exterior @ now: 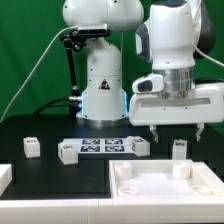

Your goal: Assemble one leg

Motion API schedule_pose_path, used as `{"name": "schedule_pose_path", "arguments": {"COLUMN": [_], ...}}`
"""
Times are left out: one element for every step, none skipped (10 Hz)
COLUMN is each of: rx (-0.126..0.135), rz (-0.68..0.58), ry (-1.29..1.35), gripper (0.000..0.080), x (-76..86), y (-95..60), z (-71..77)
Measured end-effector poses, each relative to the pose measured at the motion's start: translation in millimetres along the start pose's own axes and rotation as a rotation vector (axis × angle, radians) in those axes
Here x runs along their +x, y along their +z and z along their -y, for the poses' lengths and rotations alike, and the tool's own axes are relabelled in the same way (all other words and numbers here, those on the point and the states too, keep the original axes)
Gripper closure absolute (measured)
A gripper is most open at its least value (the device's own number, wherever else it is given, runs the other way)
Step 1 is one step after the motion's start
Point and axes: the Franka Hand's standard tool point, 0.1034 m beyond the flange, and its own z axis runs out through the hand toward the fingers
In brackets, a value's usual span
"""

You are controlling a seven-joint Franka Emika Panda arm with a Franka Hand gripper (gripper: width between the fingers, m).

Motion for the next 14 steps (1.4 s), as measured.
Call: {"name": "schedule_pose_path", "arguments": {"rx": [-0.004, -0.009, -0.014, -0.017, -0.025, -0.026, -0.032, -0.032, -0.024, -0.022, -0.016, -0.019, -0.036, -0.041], "rz": [0.082, 0.151, 0.236, 0.296, 0.375, 0.41, 0.501, 0.584, 0.609, 0.707, 0.689, 0.679, 0.688, 0.693], "ry": [-0.01, -0.009, -0.006, 0.0, -0.004, -0.011, -0.019, -0.019, -0.021, -0.034, -0.028, -0.028, -0.012, -0.015], "gripper": [0.0151, 0.0151, 0.0151, 0.0151, 0.0151, 0.0151, 0.0151, 0.0151, 0.0151, 0.0151, 0.0151, 0.0151, 0.0151, 0.0151], "x": [0.2, -0.1, -0.9, -1.5, -7.3, -7.6, -14.1, -12.0, -6.5, -13.0, -7.0, -10.1, -16.2, -19.2], "y": [-2.1, -2.3, -2.4, -1.8, -1.2, -0.9, -1.5, 0.7, 6.4, 10.7, 21.2, 26.6, 30.2, 32.4], "z": [-2.6, -4.0, -5.3, -4.3, -0.6, 5.4, 6.5, 8.5, 9.1, 3.5, 3.3, 3.6, 7.4, 9.3]}}
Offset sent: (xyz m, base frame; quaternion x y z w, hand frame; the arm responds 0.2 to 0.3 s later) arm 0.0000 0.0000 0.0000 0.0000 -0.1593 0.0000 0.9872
